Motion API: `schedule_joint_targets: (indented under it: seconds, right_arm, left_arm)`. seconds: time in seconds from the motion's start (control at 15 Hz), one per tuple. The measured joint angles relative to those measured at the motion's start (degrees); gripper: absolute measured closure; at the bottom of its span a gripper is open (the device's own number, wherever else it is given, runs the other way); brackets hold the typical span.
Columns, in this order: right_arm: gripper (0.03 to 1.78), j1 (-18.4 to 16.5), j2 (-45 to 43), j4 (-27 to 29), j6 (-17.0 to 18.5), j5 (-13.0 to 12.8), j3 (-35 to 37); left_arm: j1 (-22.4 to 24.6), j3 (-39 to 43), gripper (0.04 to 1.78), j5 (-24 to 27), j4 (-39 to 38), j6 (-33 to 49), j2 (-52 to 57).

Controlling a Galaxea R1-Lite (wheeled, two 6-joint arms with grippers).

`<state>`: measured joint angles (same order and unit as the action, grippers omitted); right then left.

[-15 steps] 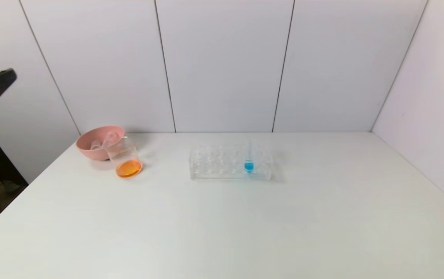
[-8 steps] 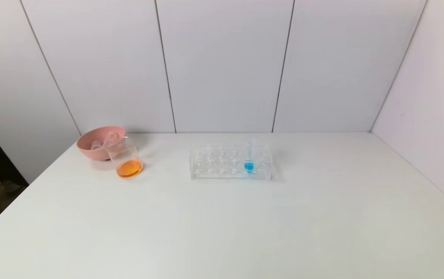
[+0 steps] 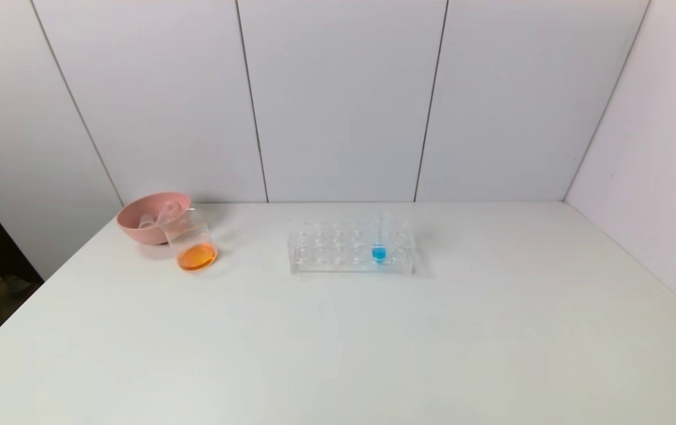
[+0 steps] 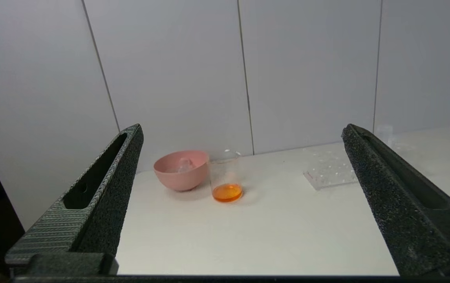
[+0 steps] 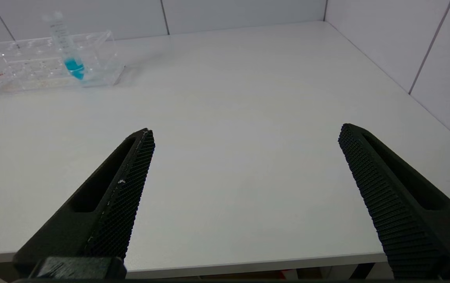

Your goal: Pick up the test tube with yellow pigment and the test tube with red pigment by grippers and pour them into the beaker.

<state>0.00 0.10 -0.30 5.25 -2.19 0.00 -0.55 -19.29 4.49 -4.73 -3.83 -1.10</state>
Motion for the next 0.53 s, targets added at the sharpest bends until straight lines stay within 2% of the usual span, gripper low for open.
schedule_joint_targets:
  seconds: [0.13, 0.27, 0.4, 0.53]
  right_arm:
    - [0.10, 0.00, 0.00, 0.00, 0.00, 0.00, 0.00]
    - [0.10, 0.00, 0.00, 0.00, 0.00, 0.00, 0.00]
    - [0.10, 0.00, 0.00, -0.02, 0.00, 0.02, 0.00]
    - [0.10, 0.00, 0.00, -0.02, 0.00, 0.00, 0.00]
  left_arm:
    - [0.00, 8.95, 0.06, -2.51, -2.84, 1.41, 0.77]
    - [0.02, 15.91, 0.06, -2.95, -0.83, 2.68, 1.10]
    - [0.02, 17.91, 0.06, -3.75, 5.72, 3.43, 1.15]
    - [0.02, 18.24, 0.06, -3.86, 6.96, 3.62, 1.15]
